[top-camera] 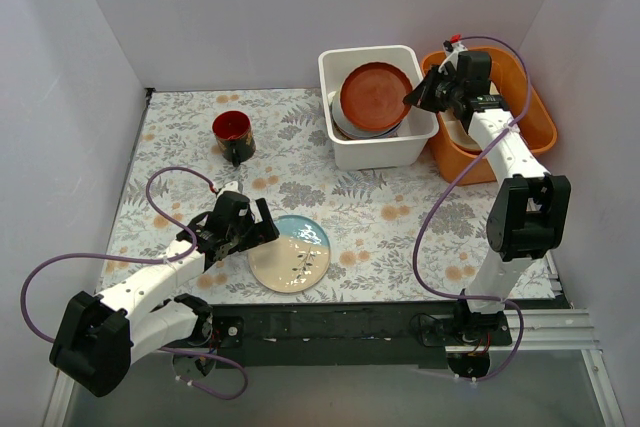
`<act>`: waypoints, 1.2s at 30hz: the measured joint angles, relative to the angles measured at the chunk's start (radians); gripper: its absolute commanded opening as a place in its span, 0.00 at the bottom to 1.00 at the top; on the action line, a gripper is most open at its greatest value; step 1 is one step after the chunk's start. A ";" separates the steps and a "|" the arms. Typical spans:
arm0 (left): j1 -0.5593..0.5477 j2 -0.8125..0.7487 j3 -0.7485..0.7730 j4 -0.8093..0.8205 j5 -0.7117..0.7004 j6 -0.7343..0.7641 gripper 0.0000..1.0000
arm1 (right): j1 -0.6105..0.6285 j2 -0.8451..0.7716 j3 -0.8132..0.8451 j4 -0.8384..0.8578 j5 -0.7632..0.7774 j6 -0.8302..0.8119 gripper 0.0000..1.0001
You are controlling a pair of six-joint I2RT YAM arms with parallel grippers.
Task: Place the plates into the plastic bin on the countertop
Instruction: Place the plate in the plastic bin.
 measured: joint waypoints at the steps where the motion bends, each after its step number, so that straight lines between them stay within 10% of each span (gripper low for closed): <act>1: 0.000 0.000 0.000 0.000 0.000 0.000 0.98 | 0.000 0.000 0.000 0.000 0.002 0.000 0.04; 10: -0.002 0.000 0.000 0.000 0.000 -0.003 0.98 | 0.000 0.015 0.000 0.000 0.014 -0.001 0.15; 28: -0.005 0.000 0.000 0.000 -0.001 -0.007 0.98 | -0.006 -0.093 -0.116 0.076 0.043 0.008 0.85; 36: -0.005 0.000 0.000 -0.001 -0.005 -0.009 0.98 | -0.003 -0.276 -0.229 0.225 -0.021 0.023 0.87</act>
